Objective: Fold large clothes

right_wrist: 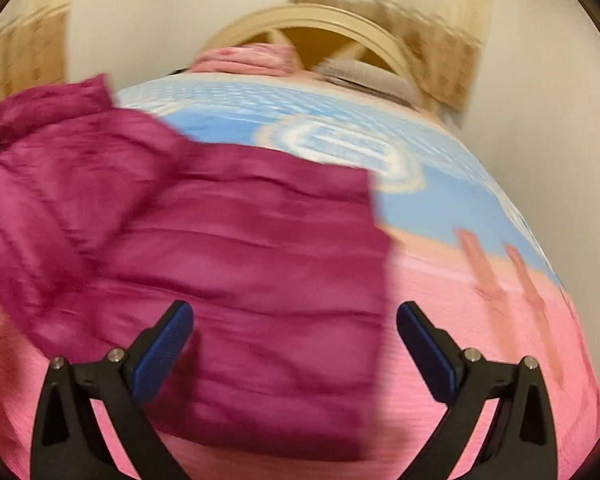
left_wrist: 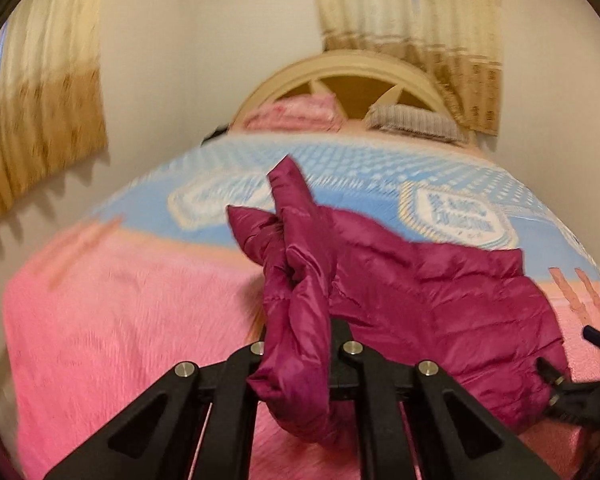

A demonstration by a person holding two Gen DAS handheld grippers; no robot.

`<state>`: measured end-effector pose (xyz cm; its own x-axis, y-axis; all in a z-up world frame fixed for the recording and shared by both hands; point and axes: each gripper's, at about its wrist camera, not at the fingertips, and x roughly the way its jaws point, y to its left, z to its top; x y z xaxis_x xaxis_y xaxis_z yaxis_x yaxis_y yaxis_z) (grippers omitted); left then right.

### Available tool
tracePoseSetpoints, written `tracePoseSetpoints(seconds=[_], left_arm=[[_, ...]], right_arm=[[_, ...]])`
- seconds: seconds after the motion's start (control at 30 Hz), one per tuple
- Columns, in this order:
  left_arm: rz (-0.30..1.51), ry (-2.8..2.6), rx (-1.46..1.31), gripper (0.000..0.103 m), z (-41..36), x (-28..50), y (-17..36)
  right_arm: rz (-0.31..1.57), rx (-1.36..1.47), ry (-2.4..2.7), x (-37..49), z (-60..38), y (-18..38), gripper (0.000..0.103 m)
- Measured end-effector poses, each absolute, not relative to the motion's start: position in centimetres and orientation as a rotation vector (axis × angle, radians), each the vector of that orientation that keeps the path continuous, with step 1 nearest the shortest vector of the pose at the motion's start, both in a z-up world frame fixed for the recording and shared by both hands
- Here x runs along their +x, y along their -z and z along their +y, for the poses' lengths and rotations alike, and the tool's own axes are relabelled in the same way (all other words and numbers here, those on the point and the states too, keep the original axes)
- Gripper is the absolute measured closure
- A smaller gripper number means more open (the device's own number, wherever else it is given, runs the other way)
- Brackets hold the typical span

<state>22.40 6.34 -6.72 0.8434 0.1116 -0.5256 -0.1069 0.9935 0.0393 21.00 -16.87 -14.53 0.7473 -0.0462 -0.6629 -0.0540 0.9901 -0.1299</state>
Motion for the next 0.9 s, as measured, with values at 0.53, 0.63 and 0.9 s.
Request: tracePoseSetpoints(seconds=[0.53, 0.63, 0.9], left_arm=[[0.442, 0.169, 0.510, 0.097, -19.8, 22.8, 11.3], [0.461, 0.191, 0.619, 0.097, -22.7, 23.0, 14.9], [0.440, 0.232, 0.618, 0.069, -23.6, 20.7, 13.7]], right_arm=[[0.827, 0.126, 0.353, 18.2, -37.9, 18.2, 0.000], [0.843, 0.133, 0.335, 18.1, -38.0, 18.5, 0.000], [0.854, 0.148, 0.327, 18.3, -38.3, 19.0, 0.000]])
